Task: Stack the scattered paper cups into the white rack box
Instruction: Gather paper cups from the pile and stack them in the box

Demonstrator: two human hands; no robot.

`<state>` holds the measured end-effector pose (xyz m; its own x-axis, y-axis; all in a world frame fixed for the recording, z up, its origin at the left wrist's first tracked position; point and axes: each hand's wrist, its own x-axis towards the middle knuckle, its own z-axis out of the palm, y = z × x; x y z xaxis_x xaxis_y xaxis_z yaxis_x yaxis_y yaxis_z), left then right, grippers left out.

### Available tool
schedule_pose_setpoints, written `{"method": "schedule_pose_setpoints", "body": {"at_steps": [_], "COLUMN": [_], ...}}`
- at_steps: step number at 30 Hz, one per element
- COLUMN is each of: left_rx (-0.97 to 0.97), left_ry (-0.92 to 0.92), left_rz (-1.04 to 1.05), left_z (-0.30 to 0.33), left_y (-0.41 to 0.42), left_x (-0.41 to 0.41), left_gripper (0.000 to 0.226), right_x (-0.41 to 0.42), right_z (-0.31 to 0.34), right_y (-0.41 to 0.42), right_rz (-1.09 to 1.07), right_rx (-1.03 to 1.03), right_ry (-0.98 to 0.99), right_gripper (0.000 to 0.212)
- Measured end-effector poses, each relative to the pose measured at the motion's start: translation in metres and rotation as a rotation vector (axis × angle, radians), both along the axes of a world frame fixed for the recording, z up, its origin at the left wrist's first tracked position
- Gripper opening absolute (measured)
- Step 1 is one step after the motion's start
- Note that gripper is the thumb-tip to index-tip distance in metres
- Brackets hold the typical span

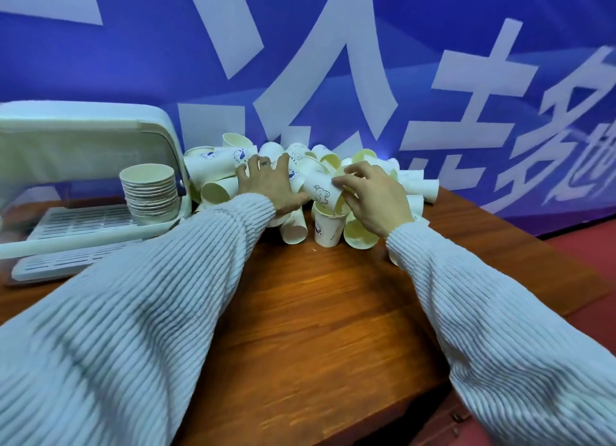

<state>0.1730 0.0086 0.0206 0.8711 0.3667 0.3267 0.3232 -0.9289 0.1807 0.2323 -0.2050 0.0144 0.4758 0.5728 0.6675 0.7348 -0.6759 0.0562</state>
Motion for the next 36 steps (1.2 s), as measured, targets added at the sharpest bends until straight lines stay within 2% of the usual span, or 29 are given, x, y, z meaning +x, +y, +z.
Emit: {"method": "schedule_pose_setpoints", "body": {"at_steps": [3,8,12,15,20,27,30,36], "left_rx": [-0.018,-0.067,-0.183,-0.281,-0.288,-0.142,-0.11,-0.085], "left_ry": [0.054,-0.098,-0.322,-0.41,-0.564,-0.827,-0.871,-0.876], "left_rz": [0.012,-0.008,-0.059,-0.106,-0.124,-0.058,0.037,0.128], "left_z": [0.001,0.005,0.021,0.034,0.055,0.067,0.066,0.056], "left_y": [0.003,0.007,0.012,0.02,0.04,0.096,0.126,0.162], "left_x": [0.014,0.015,-0.002,-0.019,-0.066,-0.144,-0.172,-0.208], "left_gripper": [0.107,0.095,0.094,0.094,0.092,0.085,0.083,0.076], "right_x": [0.008,0.014,0.01,0.0,-0.022,-0.068,-0.09,-0.113], "right_z": [-0.002,0.002,0.011,0.021,0.033,0.052,0.065,0.074], "right_y": [0.001,0.001,0.01,0.021,0.048,0.125,0.165,0.23], "right_rz": [0.04,0.042,0.049,0.059,0.112,0.214,0.293,0.277], "right_rx": [0.051,0.2,0.402,0.514,0.618,0.632,0.597,0.48], "right_ry": [-0.12,-0.184,-0.098,0.01,0.115,0.356,0.497,0.587], "right_gripper": [0.021,0.029,0.025,0.026,0.029,0.021,0.022,0.019]}}
